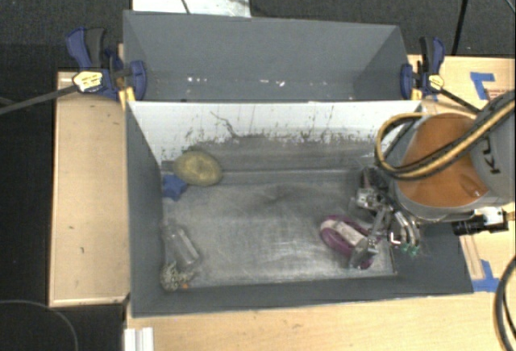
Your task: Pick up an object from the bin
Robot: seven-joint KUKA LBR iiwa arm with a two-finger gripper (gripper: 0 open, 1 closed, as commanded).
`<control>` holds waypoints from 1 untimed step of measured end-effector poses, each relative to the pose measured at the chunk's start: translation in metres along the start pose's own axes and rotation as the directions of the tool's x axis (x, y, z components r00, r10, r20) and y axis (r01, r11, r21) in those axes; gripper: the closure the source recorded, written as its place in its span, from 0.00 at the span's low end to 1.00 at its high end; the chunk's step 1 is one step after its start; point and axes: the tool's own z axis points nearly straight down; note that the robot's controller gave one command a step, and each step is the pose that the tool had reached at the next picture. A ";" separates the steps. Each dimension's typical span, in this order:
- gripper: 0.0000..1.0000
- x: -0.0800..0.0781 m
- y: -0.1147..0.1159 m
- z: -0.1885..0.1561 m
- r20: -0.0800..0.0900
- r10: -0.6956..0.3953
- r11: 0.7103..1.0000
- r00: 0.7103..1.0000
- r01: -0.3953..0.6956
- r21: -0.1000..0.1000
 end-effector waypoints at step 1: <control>1.00 0.000 0.006 0.000 0.000 -0.004 1.000 1.000 0.004 -0.004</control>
Offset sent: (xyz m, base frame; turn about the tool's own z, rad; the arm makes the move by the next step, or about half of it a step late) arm 0.0000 0.0000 0.0000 0.0000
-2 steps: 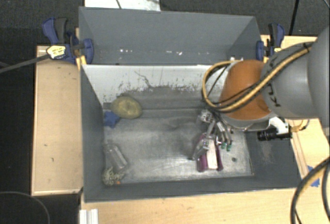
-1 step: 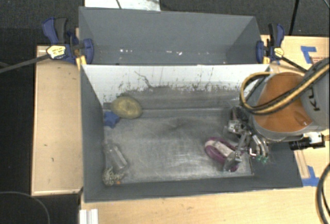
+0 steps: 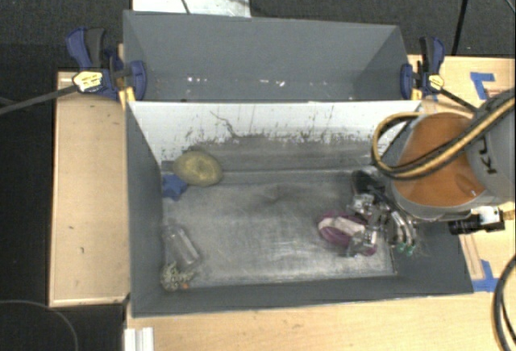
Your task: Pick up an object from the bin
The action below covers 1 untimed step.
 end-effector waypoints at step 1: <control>1.00 -0.003 0.001 -0.123 0.009 0.007 1.000 1.000 -0.007 -0.001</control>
Offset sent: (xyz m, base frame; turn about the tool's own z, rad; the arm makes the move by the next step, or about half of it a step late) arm 0.0010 0.0007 0.1188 0.0097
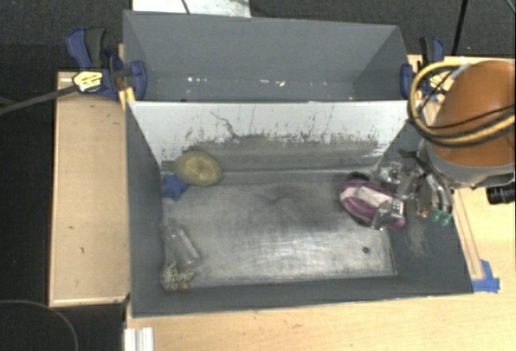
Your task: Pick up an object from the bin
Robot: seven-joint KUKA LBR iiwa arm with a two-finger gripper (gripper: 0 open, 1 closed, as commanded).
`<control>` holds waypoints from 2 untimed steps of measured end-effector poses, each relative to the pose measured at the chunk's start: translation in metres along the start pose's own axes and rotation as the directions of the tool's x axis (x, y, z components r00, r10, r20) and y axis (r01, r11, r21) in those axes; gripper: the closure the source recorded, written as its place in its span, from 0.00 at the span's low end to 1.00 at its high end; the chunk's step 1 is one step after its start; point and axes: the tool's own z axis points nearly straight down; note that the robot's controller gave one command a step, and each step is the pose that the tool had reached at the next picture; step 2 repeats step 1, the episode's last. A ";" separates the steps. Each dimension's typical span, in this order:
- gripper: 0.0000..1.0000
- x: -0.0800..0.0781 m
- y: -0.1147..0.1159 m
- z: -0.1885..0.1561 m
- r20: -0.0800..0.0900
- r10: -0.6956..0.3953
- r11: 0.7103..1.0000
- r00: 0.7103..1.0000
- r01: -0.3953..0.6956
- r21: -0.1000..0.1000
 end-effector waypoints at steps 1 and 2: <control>1.00 -0.031 -0.007 -0.147 0.001 -0.334 0.943 0.943 0.334 0.001; 1.00 -0.031 -0.007 -0.147 0.001 -0.334 0.943 0.943 0.334 0.001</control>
Offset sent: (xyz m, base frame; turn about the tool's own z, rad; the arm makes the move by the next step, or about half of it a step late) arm 0.0253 -0.0134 0.1436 -0.3412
